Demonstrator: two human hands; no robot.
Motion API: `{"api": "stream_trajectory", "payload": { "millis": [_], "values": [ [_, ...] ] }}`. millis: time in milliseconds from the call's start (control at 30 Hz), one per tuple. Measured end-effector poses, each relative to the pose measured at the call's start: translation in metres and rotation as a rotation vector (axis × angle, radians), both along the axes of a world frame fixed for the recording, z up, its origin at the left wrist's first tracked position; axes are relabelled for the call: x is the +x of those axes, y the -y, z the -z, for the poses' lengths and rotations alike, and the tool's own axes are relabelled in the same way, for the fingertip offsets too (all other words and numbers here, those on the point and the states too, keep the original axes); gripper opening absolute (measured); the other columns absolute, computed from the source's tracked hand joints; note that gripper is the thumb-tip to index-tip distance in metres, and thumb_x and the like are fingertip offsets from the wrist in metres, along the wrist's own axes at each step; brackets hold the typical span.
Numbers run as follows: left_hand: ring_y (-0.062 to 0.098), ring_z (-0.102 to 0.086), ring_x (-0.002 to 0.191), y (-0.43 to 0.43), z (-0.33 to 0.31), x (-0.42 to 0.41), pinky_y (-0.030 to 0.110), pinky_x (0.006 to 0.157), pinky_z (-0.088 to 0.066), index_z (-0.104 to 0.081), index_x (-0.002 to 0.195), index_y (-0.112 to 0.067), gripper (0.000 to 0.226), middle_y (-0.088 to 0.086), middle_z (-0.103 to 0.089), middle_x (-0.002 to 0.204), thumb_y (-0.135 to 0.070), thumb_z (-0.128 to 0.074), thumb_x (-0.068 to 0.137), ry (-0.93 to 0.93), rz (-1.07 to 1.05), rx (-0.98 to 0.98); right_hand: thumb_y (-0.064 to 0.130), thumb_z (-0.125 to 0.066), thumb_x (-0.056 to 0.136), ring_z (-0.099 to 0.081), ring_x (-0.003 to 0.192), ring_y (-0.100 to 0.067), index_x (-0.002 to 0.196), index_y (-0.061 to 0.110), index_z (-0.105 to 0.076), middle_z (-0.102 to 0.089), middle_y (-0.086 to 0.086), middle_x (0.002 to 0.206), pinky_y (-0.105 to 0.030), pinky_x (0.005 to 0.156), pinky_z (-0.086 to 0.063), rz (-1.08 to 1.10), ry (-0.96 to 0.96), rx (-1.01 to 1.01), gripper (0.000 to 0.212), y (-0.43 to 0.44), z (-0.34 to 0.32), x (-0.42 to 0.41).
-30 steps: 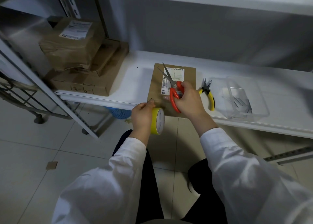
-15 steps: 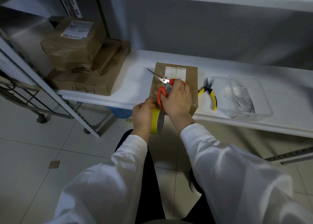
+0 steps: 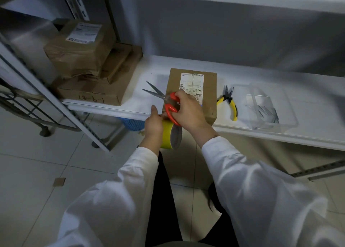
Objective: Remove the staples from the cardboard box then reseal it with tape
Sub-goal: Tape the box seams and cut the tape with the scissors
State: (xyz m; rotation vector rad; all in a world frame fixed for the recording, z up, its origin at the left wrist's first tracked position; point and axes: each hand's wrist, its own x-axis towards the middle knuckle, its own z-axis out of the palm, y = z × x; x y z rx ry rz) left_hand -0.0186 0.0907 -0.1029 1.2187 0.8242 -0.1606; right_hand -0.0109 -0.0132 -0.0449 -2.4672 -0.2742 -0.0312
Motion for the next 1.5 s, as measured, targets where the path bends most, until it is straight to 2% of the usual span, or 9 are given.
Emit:
{"api": "stream_trajectory", "payload": {
  "millis": [167,333,567,700,767,833,967,1267,1500],
  "values": [
    [0.025,-0.061,0.069,-0.003,-0.027,-0.024,0.030,0.069,-0.050,-0.060,0.083,-0.010,0.026,0.013,-0.061,0.076,-0.025,-0.039,0.086,0.101,0.172,-0.168,0.032,-0.069,0.081,-0.058,0.105,-0.026,0.117,0.017,-0.050,-0.062,-0.009,0.113,-0.035,0.084,-0.050,0.025,0.022,-0.056,0.043,-0.002,-0.001,0.003],
    [0.015,-0.065,0.053,-0.004,-0.024,-0.037,0.022,0.050,-0.054,-0.055,0.098,-0.011,0.019,0.006,-0.067,0.067,0.000,-0.055,0.083,0.267,0.322,-0.263,0.030,-0.066,0.083,-0.059,0.105,-0.028,0.118,0.015,-0.051,-0.064,-0.010,0.113,-0.033,0.081,-0.048,0.020,0.044,-0.063,0.041,0.000,-0.003,0.005],
    [0.017,-0.057,0.036,0.001,-0.020,-0.037,0.024,0.040,-0.052,-0.050,0.095,-0.005,0.011,0.018,-0.052,0.075,0.001,-0.056,0.089,0.116,0.276,-0.033,0.032,-0.067,0.083,-0.057,0.108,-0.028,0.124,0.016,-0.049,-0.062,-0.010,0.118,-0.035,0.086,-0.048,-0.017,0.030,-0.122,0.048,0.001,-0.006,0.005],
    [0.031,-0.065,0.070,0.006,-0.012,-0.029,0.041,0.074,-0.058,-0.052,0.114,0.000,0.032,0.019,-0.061,0.091,-0.014,-0.062,0.087,0.030,0.298,0.095,0.032,-0.068,0.082,-0.057,0.109,-0.028,0.124,0.016,-0.048,-0.061,-0.010,0.119,-0.036,0.088,-0.049,-0.014,0.014,-0.115,0.049,0.001,-0.006,0.005],
    [0.033,-0.067,0.074,0.008,-0.012,-0.030,0.048,0.084,-0.056,-0.051,0.113,-0.008,0.039,0.020,-0.063,0.100,-0.023,-0.069,0.082,0.022,0.292,0.138,0.030,-0.068,0.082,-0.057,0.110,-0.027,0.125,0.017,-0.047,-0.060,-0.009,0.121,-0.034,0.090,-0.048,-0.011,-0.002,-0.100,0.049,0.001,-0.007,0.005],
    [0.029,-0.066,0.064,0.010,-0.015,-0.037,0.047,0.079,-0.058,-0.049,0.107,-0.017,0.033,0.018,-0.063,0.098,-0.024,-0.070,0.082,0.076,0.268,0.148,0.030,-0.068,0.083,-0.056,0.110,-0.027,0.124,0.016,-0.046,-0.059,-0.009,0.120,-0.034,0.089,-0.048,-0.008,-0.010,-0.079,0.048,0.001,-0.007,0.004],
    [0.022,-0.063,0.066,0.009,-0.013,-0.046,0.029,0.050,-0.055,-0.049,0.111,-0.022,0.032,0.013,-0.062,0.093,-0.015,-0.066,0.085,0.207,0.253,0.180,0.033,-0.069,0.080,-0.052,0.109,-0.025,0.117,0.014,-0.048,-0.059,-0.009,0.114,-0.035,0.086,-0.047,0.000,0.062,-0.095,0.047,-0.003,-0.003,0.001],
    [0.024,-0.065,0.069,0.006,-0.014,-0.044,0.032,0.052,-0.056,-0.050,0.110,-0.014,0.022,0.010,-0.059,0.098,-0.030,-0.051,0.095,0.169,0.259,0.045,0.031,-0.070,0.081,-0.052,0.110,-0.024,0.118,0.014,-0.048,-0.059,-0.008,0.116,-0.032,0.089,-0.046,0.010,0.118,-0.138,0.046,-0.009,0.002,0.002],
    [0.023,-0.060,0.061,0.015,-0.016,-0.047,0.025,0.040,-0.050,-0.049,0.096,-0.013,0.007,0.018,-0.054,0.096,-0.017,-0.044,0.099,0.221,0.190,0.073,0.024,-0.069,0.083,-0.052,0.113,-0.024,0.124,0.017,-0.044,-0.055,-0.009,0.124,-0.027,0.086,-0.044,-0.107,-0.047,-0.128,0.049,0.014,-0.006,0.007]
  ]
}}
